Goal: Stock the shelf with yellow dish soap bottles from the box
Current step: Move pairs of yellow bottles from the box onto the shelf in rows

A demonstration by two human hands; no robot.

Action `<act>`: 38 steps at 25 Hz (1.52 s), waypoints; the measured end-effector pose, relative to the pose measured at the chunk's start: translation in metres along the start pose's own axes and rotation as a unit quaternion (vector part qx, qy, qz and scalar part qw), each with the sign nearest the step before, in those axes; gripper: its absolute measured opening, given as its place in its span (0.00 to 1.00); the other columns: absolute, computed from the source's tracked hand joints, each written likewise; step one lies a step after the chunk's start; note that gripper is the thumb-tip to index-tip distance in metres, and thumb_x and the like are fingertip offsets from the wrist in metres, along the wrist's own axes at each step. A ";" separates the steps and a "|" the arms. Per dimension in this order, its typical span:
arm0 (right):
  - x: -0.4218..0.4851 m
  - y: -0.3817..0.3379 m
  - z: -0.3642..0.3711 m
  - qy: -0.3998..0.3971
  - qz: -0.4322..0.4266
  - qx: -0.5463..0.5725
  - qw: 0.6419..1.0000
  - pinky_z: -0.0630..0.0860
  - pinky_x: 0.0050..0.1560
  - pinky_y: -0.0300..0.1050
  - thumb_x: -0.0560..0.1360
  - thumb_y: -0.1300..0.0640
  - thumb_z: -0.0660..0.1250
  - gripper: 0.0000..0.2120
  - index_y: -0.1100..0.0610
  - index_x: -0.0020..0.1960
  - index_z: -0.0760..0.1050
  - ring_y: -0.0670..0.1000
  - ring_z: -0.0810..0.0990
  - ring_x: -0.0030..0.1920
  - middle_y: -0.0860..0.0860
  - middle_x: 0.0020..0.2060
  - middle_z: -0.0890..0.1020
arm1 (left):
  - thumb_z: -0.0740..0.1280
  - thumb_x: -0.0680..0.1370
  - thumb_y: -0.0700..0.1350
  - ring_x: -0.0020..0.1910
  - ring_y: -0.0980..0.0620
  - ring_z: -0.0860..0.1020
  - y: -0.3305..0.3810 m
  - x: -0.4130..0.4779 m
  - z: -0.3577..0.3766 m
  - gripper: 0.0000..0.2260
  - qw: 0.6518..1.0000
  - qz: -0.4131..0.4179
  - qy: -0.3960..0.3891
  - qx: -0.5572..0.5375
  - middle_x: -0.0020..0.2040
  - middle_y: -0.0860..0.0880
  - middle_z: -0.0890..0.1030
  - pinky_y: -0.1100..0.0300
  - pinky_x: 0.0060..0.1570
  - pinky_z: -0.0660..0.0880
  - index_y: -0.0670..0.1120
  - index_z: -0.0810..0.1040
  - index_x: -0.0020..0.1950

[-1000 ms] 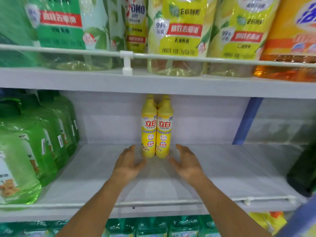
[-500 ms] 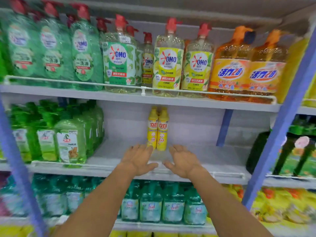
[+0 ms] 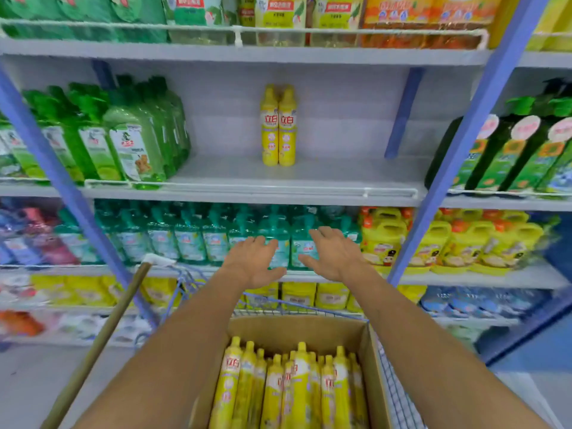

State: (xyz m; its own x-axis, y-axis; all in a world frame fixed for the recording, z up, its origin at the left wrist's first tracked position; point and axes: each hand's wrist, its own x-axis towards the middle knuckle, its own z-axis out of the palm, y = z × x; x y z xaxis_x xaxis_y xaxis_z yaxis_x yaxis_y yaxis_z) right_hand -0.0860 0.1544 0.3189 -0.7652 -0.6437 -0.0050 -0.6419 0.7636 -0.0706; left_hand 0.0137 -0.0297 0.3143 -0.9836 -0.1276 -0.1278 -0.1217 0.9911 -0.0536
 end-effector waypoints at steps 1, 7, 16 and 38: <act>-0.007 0.000 0.012 -0.012 0.006 0.001 1.000 0.70 0.69 0.57 0.79 0.34 0.59 0.36 0.57 0.78 0.61 0.60 0.66 0.73 0.57 0.74 0.67 | 0.57 0.79 0.67 0.70 0.40 0.70 0.002 -0.005 0.013 0.35 1.000 0.006 -0.014 0.007 0.72 0.42 0.70 0.44 0.67 0.69 0.47 0.59 0.79; -0.033 -0.011 0.103 -0.118 0.050 0.025 0.991 0.72 0.68 0.60 0.79 0.34 0.58 0.35 0.56 0.77 0.63 0.60 0.65 0.74 0.56 0.74 0.66 | 0.59 0.78 0.66 0.72 0.40 0.67 0.003 -0.018 0.104 0.34 0.995 0.030 -0.093 -0.028 0.74 0.43 0.69 0.43 0.69 0.68 0.48 0.61 0.78; -0.079 -0.012 0.243 -0.271 0.106 0.044 0.956 0.74 0.64 0.59 0.80 0.33 0.56 0.35 0.58 0.75 0.66 0.61 0.67 0.72 0.58 0.71 0.69 | 0.59 0.78 0.67 0.68 0.40 0.72 -0.033 -0.050 0.247 0.33 0.968 -0.034 -0.239 -0.075 0.70 0.43 0.72 0.47 0.63 0.72 0.48 0.63 0.76; -0.080 0.096 0.400 -0.239 0.334 0.212 0.887 0.73 0.59 0.50 0.78 0.44 0.68 0.26 0.61 0.68 0.70 0.63 0.77 0.64 0.61 0.63 0.79 | 0.74 0.74 0.56 0.62 0.38 0.73 -0.044 0.015 0.394 0.19 0.944 -0.239 -0.155 -0.166 0.60 0.40 0.76 0.49 0.59 0.72 0.40 0.79 0.53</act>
State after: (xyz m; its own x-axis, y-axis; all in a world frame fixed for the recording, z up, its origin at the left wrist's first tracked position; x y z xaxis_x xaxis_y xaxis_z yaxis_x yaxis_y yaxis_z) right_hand -0.0671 0.2590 -0.0866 -0.7946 -0.0798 -0.6018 0.1009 0.9602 -0.2605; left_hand 0.0567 -0.0895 -0.0759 -0.7253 -0.5176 -0.4540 -0.6277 0.7680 0.1273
